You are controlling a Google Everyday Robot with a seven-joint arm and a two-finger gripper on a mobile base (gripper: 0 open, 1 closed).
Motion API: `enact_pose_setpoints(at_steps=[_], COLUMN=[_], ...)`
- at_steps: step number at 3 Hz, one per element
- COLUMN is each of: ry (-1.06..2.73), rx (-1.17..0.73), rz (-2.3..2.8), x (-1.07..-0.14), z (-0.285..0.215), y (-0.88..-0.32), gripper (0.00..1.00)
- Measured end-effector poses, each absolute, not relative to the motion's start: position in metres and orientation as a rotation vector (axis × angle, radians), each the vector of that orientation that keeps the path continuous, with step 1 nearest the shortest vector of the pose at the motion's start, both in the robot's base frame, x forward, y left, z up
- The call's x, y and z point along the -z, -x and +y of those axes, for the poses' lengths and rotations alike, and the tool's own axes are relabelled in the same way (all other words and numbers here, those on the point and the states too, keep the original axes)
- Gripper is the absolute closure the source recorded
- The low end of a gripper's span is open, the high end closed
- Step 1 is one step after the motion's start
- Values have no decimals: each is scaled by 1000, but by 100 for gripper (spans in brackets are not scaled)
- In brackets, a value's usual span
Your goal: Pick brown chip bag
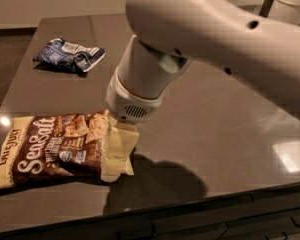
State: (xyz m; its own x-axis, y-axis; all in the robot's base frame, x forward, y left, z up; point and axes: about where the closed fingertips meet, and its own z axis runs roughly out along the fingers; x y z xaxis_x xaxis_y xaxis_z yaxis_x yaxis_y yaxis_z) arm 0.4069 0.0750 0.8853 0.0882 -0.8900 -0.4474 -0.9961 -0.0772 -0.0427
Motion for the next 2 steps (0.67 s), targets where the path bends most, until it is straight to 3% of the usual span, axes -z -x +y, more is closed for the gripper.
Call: enact_pose_setpoints(at_steps=[2], ry=[2059], rx=[-409], rz=[1817], x=[-871], z=[106], y=[-409], gripper=[0])
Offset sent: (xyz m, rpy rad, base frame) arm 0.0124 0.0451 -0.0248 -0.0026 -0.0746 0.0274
